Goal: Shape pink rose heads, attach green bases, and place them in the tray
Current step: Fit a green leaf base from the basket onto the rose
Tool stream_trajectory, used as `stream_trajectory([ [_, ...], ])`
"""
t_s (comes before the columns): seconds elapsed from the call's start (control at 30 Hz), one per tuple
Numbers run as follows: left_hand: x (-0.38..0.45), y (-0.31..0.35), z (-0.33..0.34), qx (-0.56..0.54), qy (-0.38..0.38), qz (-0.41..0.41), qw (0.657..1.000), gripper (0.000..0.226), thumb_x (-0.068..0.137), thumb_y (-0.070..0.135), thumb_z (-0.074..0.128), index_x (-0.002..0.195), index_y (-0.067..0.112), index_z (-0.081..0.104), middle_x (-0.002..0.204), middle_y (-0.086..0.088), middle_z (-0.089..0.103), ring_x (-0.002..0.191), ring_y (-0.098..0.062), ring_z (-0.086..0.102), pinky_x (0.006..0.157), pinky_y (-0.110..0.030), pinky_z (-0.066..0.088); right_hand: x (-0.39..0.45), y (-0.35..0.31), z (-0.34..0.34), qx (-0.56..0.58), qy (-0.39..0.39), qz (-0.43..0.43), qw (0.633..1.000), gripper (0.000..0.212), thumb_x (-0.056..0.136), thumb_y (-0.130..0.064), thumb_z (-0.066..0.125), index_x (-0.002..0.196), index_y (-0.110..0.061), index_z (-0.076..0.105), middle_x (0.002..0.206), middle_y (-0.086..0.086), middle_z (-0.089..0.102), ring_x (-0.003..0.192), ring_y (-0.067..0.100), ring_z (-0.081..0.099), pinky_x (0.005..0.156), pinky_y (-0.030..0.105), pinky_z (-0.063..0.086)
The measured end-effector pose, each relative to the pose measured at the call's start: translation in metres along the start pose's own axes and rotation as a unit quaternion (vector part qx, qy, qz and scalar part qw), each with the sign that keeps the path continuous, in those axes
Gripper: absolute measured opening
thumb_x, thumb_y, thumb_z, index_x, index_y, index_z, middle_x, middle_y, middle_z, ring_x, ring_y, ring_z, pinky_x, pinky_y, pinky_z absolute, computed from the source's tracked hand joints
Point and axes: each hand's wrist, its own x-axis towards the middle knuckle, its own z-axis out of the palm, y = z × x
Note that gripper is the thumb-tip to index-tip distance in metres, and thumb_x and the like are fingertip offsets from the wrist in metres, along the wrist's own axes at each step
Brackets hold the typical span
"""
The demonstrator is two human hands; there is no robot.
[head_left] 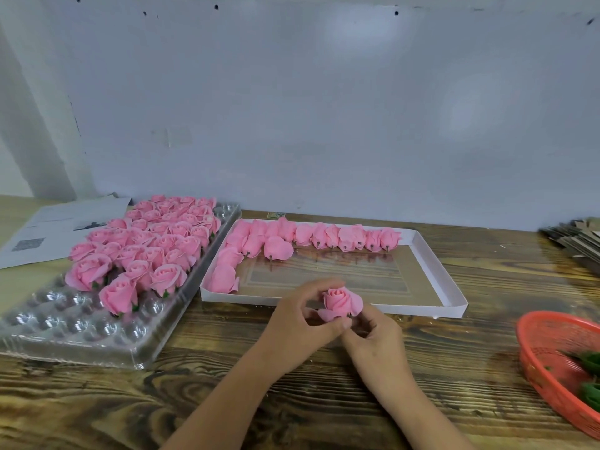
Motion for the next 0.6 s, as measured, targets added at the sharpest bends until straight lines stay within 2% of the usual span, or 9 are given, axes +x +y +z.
stream_trajectory([
  [0.07,0.0007,-0.0008,-0.0002,-0.013,0.023,0.009,1.000,0.055,0.085,0.018,0.081,0.114,0.061,0.060,0.120,0.029,0.064,0.114,0.004,0.062,0.088,-0.014,0.053,-0.0002,0.0023,0.0011,-0.022,-0.001,0.001,1.000,0.023,0.087,-0.016,0.073,0.103,-0.032,0.076,0.085,-0.008,0.076,0.081,0.011,0.069,0.074,0.028,0.056],
  [0.23,0.0026,-0.0017,-0.0009,0.000,0.030,0.013,0.999,0.059,0.085,0.019,0.081,0.111,0.068,0.060,0.123,0.023,0.064,0.114,0.003,0.062,0.085,-0.015,0.055,-0.0004,0.0032,0.0010,-0.027,-0.008,-0.021,0.999,0.026,0.089,-0.016,0.068,0.107,-0.034,0.074,0.085,-0.012,0.075,0.077,0.008,0.067,0.067,0.014,0.050],
  [0.4,0.0022,-0.0031,-0.0005,0.022,0.025,0.024,0.999,0.053,0.086,0.019,0.080,0.114,0.059,0.060,0.120,0.024,0.065,0.112,0.004,0.062,0.083,-0.012,0.054,0.0000,0.0068,0.0009,-0.047,-0.018,-0.040,0.998,0.028,0.092,-0.014,0.066,0.111,-0.034,0.072,0.092,-0.018,0.075,0.084,0.006,0.069,0.070,0.011,0.049],
  [0.5,0.0021,-0.0029,-0.0011,0.011,0.027,0.020,0.999,0.051,0.086,0.018,0.080,0.113,0.057,0.062,0.119,0.027,0.065,0.110,0.004,0.063,0.083,-0.013,0.054,0.0005,0.0088,0.0010,-0.031,-0.018,-0.036,0.999,0.027,0.093,-0.018,0.066,0.109,-0.040,0.071,0.092,-0.012,0.075,0.084,0.010,0.068,0.074,0.023,0.054],
  [0.6,0.0032,-0.0044,-0.0014,-0.025,0.037,0.004,0.999,0.050,0.086,0.012,0.079,0.113,0.052,0.066,0.117,0.013,0.070,0.108,-0.006,0.068,0.088,-0.026,0.059,0.0021,0.0079,0.0013,0.005,-0.010,-0.017,1.000,0.026,0.094,-0.020,0.066,0.104,-0.043,0.070,0.087,0.002,0.073,0.082,0.026,0.065,0.079,0.050,0.055],
])
